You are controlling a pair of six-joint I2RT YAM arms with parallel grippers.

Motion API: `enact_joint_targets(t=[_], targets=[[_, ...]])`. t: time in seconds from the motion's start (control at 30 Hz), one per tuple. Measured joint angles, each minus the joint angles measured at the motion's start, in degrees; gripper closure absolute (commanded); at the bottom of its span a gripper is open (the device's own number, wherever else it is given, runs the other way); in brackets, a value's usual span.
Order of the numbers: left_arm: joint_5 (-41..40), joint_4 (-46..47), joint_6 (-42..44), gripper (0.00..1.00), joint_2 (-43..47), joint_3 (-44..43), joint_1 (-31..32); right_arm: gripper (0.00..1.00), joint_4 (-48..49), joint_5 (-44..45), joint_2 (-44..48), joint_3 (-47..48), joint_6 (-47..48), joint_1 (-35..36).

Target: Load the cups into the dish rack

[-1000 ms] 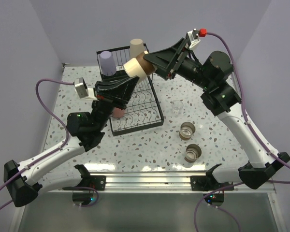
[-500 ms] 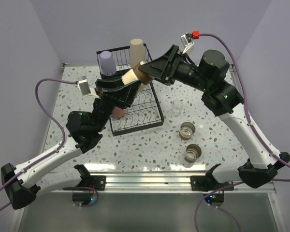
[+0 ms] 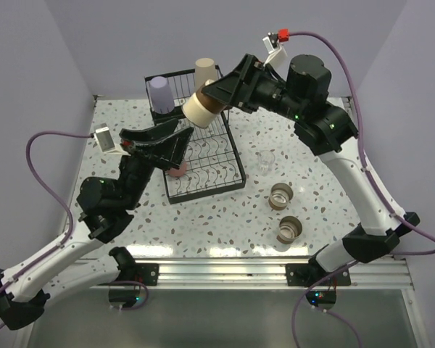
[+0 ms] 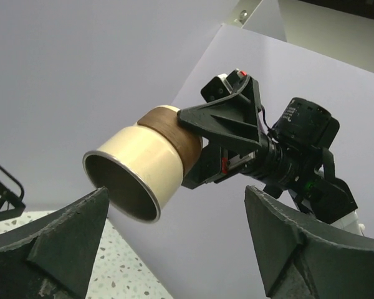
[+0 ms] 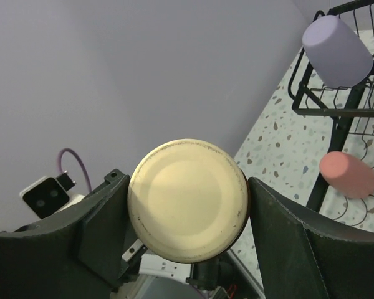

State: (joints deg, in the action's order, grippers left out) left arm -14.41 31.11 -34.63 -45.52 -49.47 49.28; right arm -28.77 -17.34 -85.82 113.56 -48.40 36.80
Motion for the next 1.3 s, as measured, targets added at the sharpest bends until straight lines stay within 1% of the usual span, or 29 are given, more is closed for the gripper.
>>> enact_joint_targets(t=[0.07, 0.27, 0.47, 0.53, 0.67, 0.8, 0.97, 1.17, 1.3], targets=[[-1.16, -2.86, 0.28, 0.0, 1.66, 0.24, 0.0, 1.0, -0.92, 0.81, -2.16, 2.49, 1.29, 0.0], [-4.68, -14.97, 1.4, 0.0, 7.34, 0.31, 0.0, 1.0, -2.08, 4.07, -12.17, 13.07, 5.6, 0.02], [-9.68, -32.79, 1.99, 0.0, 11.63, -3.69, 0.0, 1.0, -3.89, 9.9, -28.79, 31.95, 12.46, 1.55], [-10.88, -37.57, 2.27, 0.0, 13.18, -4.44, 0.0, 1.0, -3.58, 12.2, -33.33, 35.41, 14.84, 2.38], [-12.74, -45.18, 2.16, 0.0, 16.63, -4.76, 0.0, 1.0, -2.27, 17.97, -38.95, 35.89, 20.15, 3.76], [-13.33, -50.93, 1.27, 0.0, 19.26, -4.81, 0.0, 1.0, 1.05, 23.78, -44.0, 36.22, 25.68, 4.37], [-13.4, -56.02, 1.22, 0.0, 19.54, -5.86, 0.0, 1.0, 5.64, 29.31, -47.5, 36.24, 29.83, 4.57], [-13.7, -57.83, 1.27, 0.0, 18.45, -6.91, 0.0, 1.0, 10.97, 33.51, -48.98, 36.65, 32.44, 4.66], [-13.7, -58.4, 1.29, 0.0, 17.4, -6.91, 0.0, 1.0, 12.48, 35.01, -49.92, 36.68, 33.53, 4.79]])
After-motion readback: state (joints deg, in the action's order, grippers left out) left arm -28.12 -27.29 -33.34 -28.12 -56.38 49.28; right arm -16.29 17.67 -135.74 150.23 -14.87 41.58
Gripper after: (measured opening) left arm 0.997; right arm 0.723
